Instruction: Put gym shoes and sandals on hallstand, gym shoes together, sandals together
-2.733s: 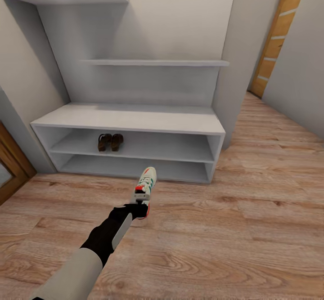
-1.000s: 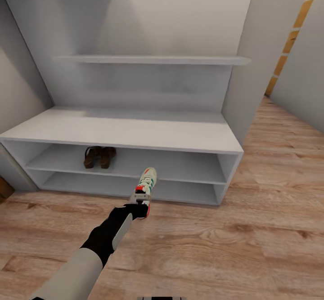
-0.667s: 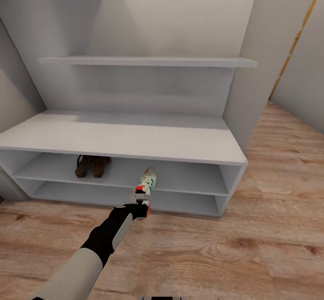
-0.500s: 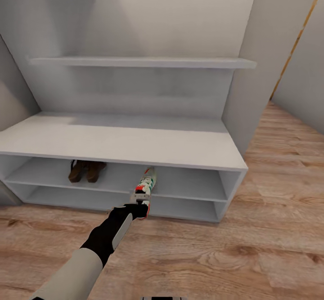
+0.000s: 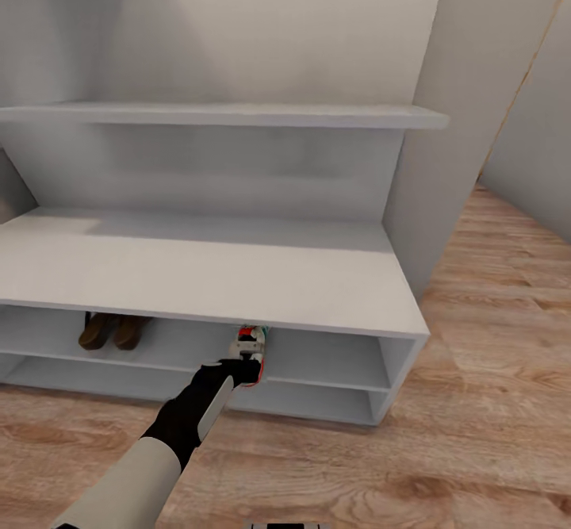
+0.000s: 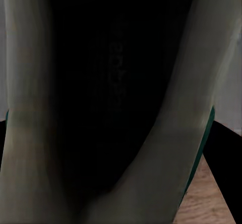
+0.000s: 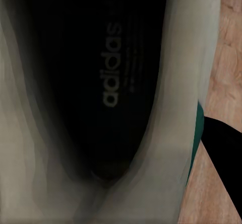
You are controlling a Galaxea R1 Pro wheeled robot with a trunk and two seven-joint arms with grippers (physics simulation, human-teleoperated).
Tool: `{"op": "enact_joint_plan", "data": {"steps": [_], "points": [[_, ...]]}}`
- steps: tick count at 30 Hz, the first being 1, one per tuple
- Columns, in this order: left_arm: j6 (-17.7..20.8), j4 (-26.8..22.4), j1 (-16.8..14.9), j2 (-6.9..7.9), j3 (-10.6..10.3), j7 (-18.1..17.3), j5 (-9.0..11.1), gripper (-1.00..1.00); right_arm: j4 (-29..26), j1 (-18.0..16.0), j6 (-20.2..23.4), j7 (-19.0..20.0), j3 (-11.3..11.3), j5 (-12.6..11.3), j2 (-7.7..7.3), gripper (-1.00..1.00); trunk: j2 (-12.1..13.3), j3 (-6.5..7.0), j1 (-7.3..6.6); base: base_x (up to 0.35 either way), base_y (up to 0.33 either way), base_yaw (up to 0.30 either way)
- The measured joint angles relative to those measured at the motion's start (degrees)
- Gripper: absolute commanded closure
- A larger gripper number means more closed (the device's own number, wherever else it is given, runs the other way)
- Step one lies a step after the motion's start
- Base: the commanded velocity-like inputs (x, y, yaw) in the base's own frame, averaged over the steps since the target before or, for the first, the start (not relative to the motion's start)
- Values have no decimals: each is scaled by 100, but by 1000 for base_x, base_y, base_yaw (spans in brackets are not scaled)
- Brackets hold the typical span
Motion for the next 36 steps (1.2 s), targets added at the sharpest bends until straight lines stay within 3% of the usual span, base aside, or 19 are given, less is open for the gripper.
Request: {"op": "enact_joint_plan", "data": {"steps": [6, 24, 25, 36], "points": [[-3, -19, 1, -1, -2, -6, 56, 100, 0, 0, -2, 0, 1, 0, 2, 100, 0, 0, 3, 300, -22, 0], [-4, -26, 2, -1, -1, -10, 76, 100, 0, 0, -2, 0, 0, 3, 1, 100, 0, 0, 6, 13, 0, 0], [-4, -26, 2, -1, 5, -10, 80, -100, -2, 0, -2, 0, 0, 2, 2, 100, 0, 0, 6, 0, 0, 0], [-5, -1, 5, 2, 16, -15, 66, -100, -2, 0, -2, 0, 1, 3, 0, 100, 1, -1, 8, 0, 0, 0]]}}
